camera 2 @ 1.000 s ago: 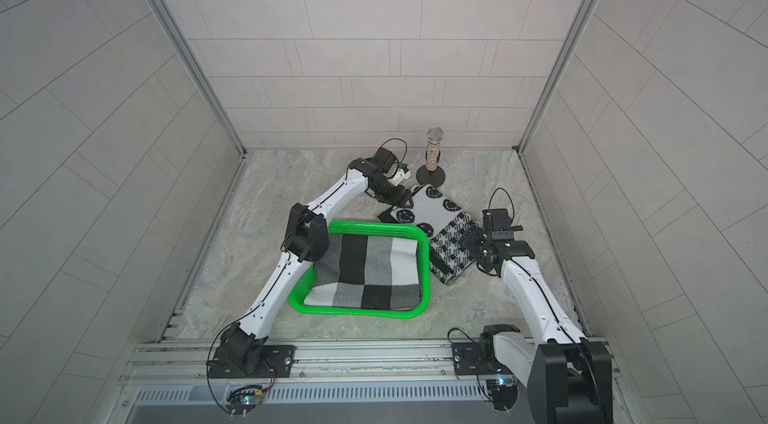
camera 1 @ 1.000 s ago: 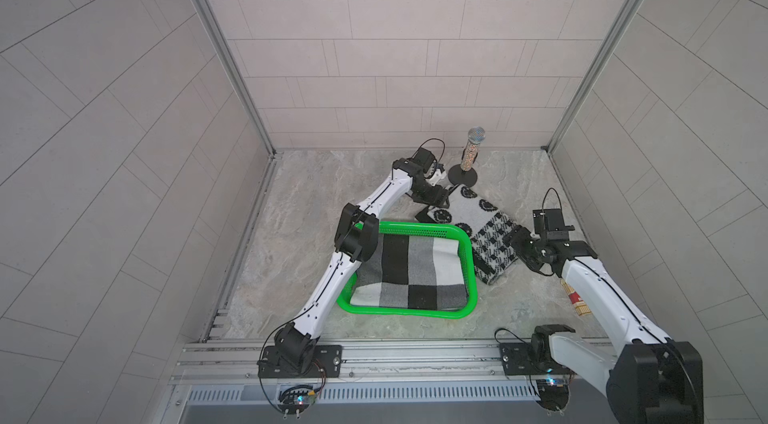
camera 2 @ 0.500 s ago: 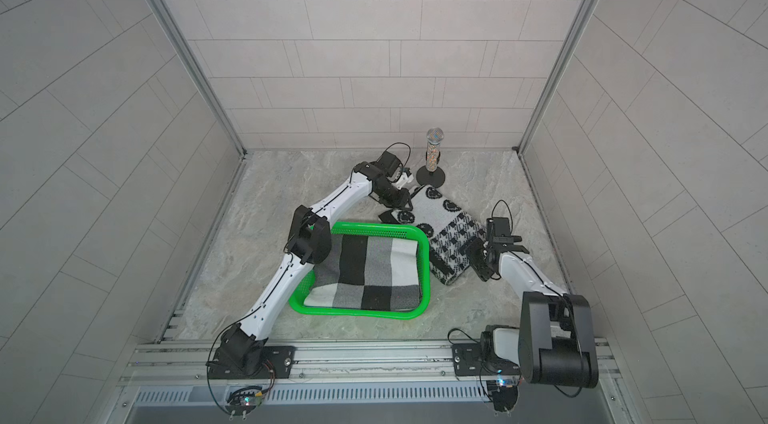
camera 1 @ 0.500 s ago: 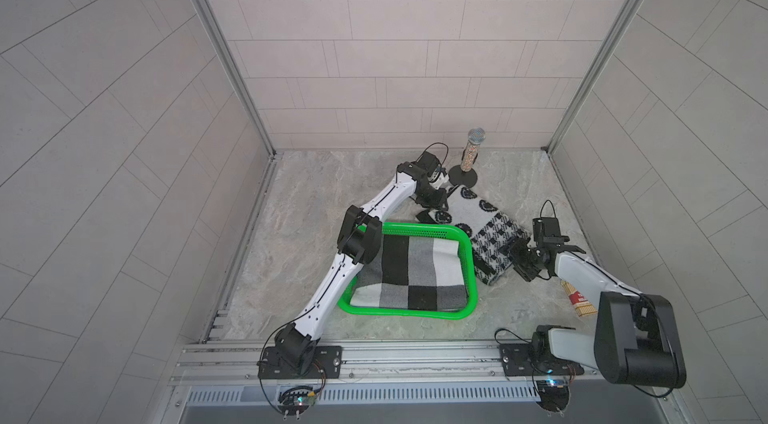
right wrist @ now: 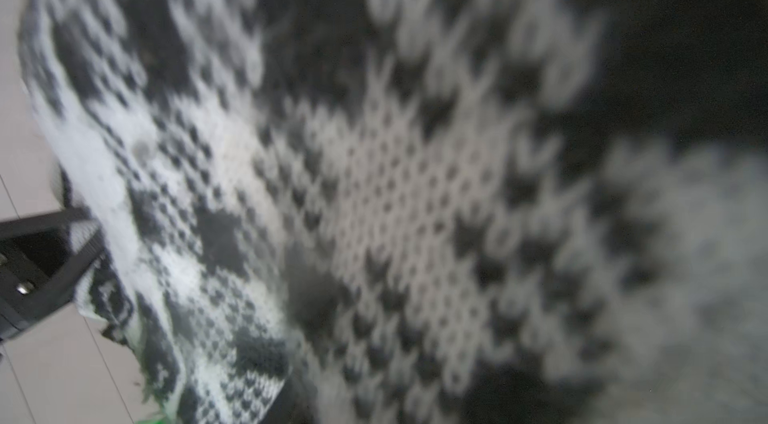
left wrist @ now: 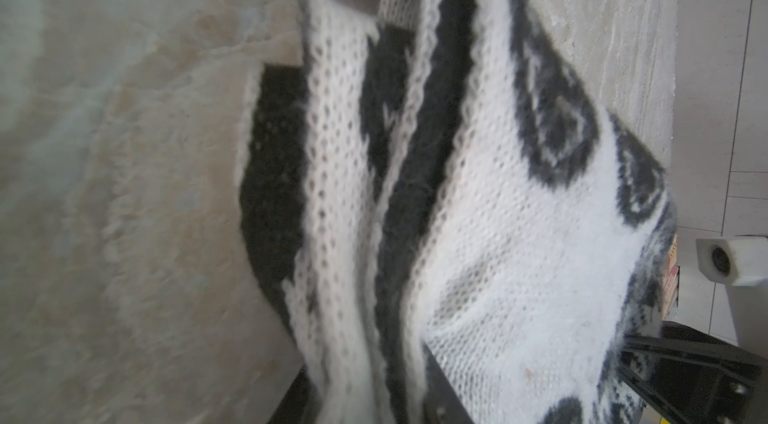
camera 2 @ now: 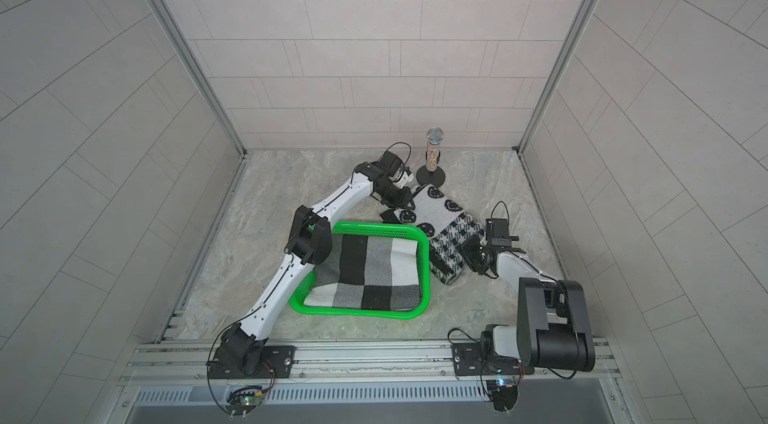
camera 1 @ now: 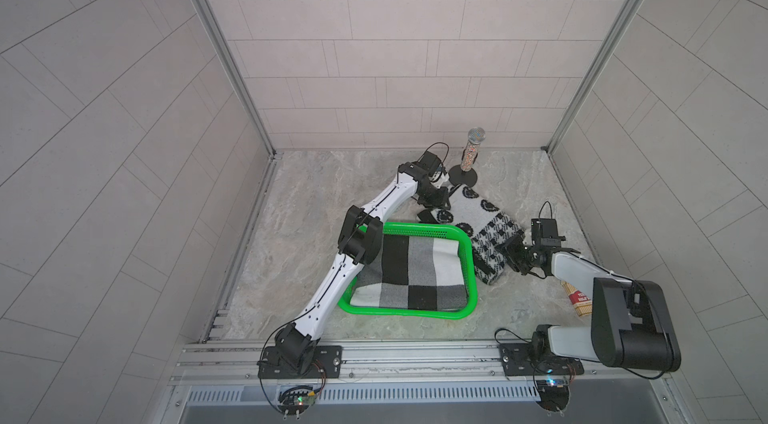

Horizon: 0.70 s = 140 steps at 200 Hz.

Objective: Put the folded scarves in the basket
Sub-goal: Pick up the scarf at the center of the board.

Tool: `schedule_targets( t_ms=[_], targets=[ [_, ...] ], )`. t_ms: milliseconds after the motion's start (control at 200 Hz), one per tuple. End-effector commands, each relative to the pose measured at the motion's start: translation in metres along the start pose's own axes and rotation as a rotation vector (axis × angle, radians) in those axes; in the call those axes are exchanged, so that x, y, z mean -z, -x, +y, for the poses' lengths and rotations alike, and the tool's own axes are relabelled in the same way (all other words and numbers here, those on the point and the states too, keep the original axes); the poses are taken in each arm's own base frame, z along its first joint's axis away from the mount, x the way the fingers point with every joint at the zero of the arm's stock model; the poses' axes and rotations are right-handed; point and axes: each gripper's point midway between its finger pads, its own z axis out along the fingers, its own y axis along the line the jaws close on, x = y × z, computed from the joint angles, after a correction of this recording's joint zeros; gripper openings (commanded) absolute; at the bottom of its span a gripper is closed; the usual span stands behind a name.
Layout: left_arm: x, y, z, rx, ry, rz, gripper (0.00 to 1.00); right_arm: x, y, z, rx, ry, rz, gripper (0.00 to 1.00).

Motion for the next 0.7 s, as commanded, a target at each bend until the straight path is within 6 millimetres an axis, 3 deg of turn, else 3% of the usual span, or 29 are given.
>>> schedule_targets(
  t_ms=[0,195,300,390,695],
  targets=[
    [-0.014,-0.007,-0.013,-0.001,-0.032,0.022,0.32,-0.005,-0.013,-0.023,-0.029,-0.082,0.043,0.28],
    [-0.013,-0.004,-0.018,0.016,-0.031,0.007,0.29,-0.004,-0.008,-0.018,-0.014,-0.075,0.033,0.09],
    [-0.012,-0.001,-0.02,0.033,-0.027,-0.008,0.11,-0.001,-0.005,-0.014,-0.007,-0.072,0.02,0.0],
    [-0.007,0.004,-0.025,0.06,-0.035,-0.022,0.0,0.006,0.0,-0.008,0.008,-0.071,0.001,0.0],
    [0.012,0.019,-0.053,0.156,-0.099,-0.074,0.0,0.048,0.017,0.013,0.074,-0.082,-0.105,0.0]
  ],
)
